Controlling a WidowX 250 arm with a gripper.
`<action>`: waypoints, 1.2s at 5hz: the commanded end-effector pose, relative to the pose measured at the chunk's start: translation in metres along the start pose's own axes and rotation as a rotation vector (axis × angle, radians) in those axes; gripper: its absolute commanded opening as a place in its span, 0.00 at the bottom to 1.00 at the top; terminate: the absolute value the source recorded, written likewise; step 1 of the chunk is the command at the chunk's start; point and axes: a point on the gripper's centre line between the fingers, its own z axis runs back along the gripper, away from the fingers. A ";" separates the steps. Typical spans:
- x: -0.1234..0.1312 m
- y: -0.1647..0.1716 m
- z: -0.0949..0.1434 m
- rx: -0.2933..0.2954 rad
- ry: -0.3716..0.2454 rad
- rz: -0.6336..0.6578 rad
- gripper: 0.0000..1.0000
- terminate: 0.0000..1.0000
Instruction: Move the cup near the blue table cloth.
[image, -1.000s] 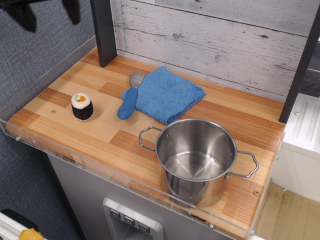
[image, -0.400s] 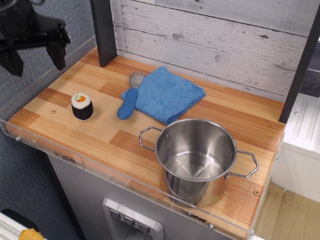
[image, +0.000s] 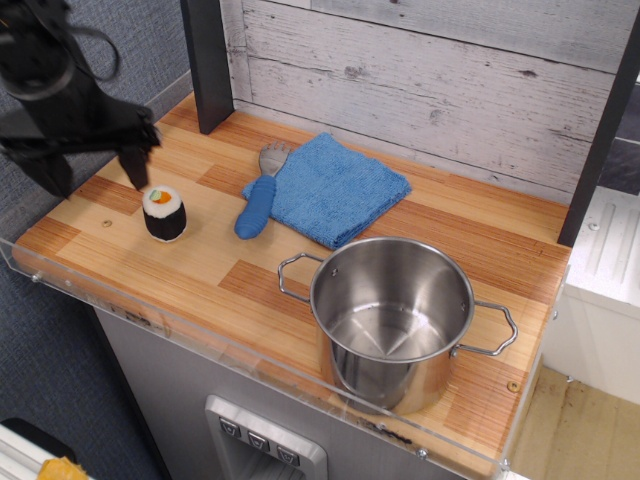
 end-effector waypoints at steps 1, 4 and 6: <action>0.008 -0.003 -0.028 0.047 0.005 -0.001 1.00 0.00; 0.008 -0.004 -0.045 0.081 0.022 -0.010 1.00 0.00; 0.007 -0.013 -0.052 0.050 0.028 -0.017 1.00 0.00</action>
